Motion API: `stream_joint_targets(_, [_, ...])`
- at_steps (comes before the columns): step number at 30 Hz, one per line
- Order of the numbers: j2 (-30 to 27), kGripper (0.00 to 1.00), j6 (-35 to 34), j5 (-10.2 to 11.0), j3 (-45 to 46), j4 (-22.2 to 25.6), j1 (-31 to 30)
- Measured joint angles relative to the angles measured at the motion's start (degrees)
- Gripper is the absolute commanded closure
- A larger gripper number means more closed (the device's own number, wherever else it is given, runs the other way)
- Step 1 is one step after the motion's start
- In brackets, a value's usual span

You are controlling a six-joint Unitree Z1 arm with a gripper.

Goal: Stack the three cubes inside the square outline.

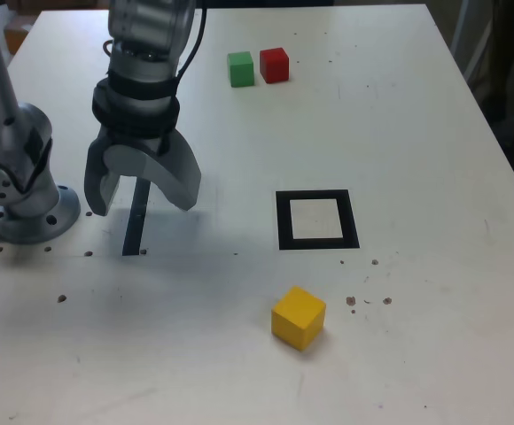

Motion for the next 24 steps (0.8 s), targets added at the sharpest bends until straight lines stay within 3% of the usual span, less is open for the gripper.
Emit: stream_joint_targets(24, [0.00,0.01,0.00,0.11,-0.08,0.74,0.00])
